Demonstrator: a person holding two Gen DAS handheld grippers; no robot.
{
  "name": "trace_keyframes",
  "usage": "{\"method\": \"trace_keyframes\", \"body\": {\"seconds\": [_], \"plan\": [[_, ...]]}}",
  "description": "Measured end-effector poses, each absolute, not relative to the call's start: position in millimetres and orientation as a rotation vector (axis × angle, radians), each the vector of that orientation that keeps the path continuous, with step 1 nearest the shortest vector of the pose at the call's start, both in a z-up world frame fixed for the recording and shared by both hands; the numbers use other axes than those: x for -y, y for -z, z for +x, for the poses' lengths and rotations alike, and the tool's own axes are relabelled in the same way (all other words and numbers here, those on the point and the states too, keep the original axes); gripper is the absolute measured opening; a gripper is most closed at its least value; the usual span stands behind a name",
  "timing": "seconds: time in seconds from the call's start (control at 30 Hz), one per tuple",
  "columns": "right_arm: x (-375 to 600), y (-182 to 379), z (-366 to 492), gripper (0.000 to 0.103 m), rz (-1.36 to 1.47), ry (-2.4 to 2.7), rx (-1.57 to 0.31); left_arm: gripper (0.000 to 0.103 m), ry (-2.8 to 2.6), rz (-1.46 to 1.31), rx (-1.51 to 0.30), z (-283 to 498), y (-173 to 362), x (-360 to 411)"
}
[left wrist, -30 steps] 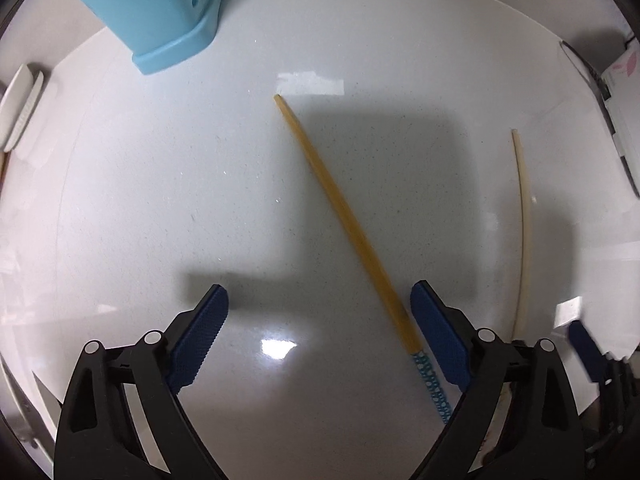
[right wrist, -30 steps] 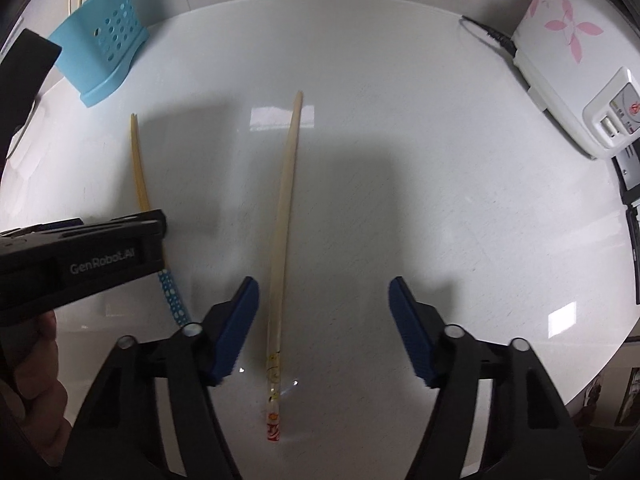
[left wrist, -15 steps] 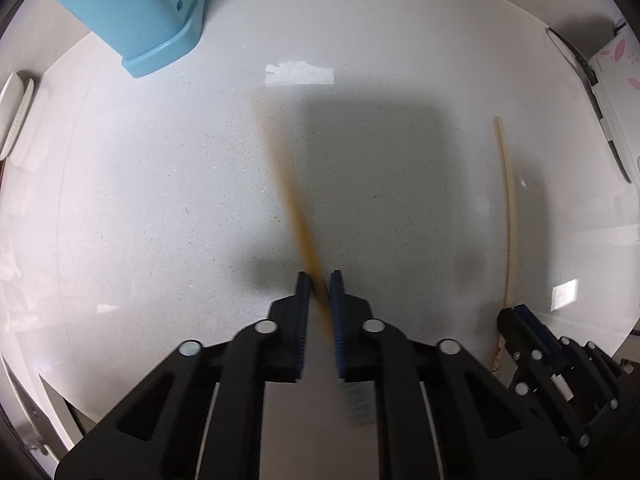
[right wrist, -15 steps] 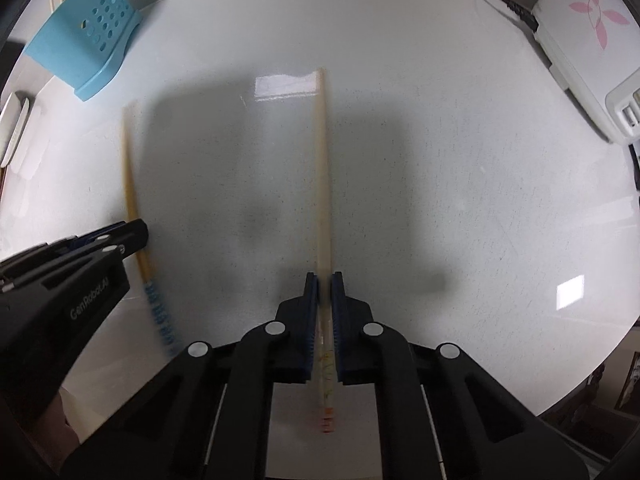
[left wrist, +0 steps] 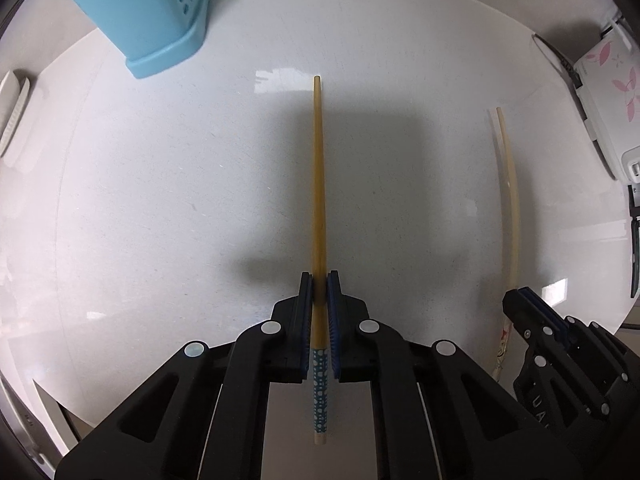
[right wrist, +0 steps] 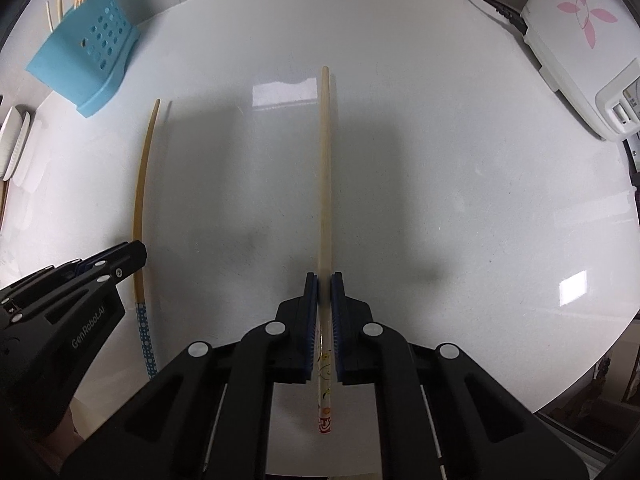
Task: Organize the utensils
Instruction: 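Lift both held chopsticks and carry them over the blue holder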
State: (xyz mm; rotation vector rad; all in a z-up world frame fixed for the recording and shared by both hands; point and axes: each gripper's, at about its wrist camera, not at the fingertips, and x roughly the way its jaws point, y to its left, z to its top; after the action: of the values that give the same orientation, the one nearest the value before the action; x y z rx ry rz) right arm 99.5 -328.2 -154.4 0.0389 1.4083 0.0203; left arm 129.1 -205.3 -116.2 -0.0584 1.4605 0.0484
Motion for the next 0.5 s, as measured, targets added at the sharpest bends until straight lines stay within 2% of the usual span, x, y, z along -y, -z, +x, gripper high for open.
{"method": "trace_keyframes", "body": {"seconds": [0.5], "plan": [[318.0,96.3,114.1,0.006,0.06,-0.063,-1.173,0.007,-0.067,-0.064,-1.268,118.0,48.3,162.3]]}}
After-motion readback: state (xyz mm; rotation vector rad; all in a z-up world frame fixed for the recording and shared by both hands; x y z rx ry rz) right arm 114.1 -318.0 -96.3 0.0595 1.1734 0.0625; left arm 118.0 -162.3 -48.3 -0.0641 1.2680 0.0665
